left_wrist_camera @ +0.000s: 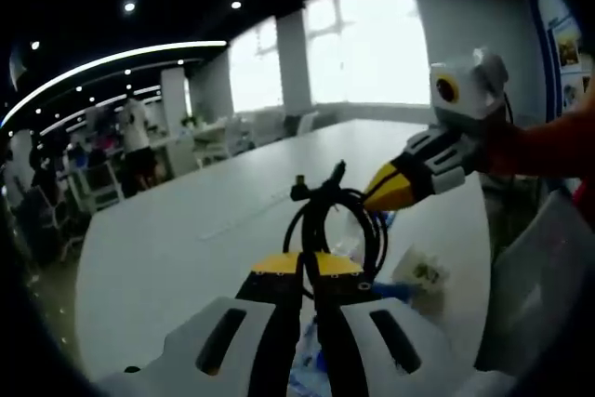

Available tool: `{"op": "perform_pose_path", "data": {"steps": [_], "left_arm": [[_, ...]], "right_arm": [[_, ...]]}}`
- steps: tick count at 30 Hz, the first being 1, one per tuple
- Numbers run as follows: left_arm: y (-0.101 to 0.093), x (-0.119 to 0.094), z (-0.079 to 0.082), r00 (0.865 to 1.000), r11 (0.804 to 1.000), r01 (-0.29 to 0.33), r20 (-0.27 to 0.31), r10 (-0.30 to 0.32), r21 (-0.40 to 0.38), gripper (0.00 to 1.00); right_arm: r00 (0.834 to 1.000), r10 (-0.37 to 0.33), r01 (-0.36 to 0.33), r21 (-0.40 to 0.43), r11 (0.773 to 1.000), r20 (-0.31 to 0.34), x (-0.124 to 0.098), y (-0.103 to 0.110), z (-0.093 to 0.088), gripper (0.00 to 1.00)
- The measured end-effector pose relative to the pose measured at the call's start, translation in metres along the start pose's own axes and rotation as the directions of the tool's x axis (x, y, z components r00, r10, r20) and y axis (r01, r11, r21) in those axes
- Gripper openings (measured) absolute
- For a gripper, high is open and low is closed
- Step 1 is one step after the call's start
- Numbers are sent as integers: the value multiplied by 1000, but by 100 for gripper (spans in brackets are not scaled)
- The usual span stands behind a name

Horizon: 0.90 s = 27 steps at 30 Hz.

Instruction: Arrange the tabletop items into an orderly group along one side of the table until the central work area is clear of visible clutter.

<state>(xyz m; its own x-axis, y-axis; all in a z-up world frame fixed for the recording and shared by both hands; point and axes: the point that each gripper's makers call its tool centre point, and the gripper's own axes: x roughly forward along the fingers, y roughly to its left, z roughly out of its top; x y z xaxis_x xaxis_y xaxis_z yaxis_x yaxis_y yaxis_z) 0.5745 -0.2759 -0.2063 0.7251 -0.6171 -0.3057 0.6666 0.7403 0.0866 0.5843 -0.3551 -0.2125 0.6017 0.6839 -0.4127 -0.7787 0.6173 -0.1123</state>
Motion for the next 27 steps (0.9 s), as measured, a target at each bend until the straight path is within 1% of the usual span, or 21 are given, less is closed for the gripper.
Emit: {"op": "perform_pose_path", "data": {"steps": [7, 16, 23, 27], "left_arm": [[-25, 15, 5, 999, 999, 38, 4, -38, 8, 0], [-56, 36, 13, 996, 996, 88, 14, -88, 13, 0], [-85, 57, 23, 990, 990, 137, 26, -137, 12, 0], [-106, 69, 28, 984, 984, 175, 28, -175, 14, 0]], "right_arm": [[999, -31, 31, 9, 999, -12, -23, -11, -14, 1], [998, -64, 65, 25, 998, -23, -57, -30, -31, 1], [995, -99, 100, 29, 995, -33, -85, -47, -43, 1], [992, -119, 120, 34, 992, -45, -105, -58, -53, 1]]}}
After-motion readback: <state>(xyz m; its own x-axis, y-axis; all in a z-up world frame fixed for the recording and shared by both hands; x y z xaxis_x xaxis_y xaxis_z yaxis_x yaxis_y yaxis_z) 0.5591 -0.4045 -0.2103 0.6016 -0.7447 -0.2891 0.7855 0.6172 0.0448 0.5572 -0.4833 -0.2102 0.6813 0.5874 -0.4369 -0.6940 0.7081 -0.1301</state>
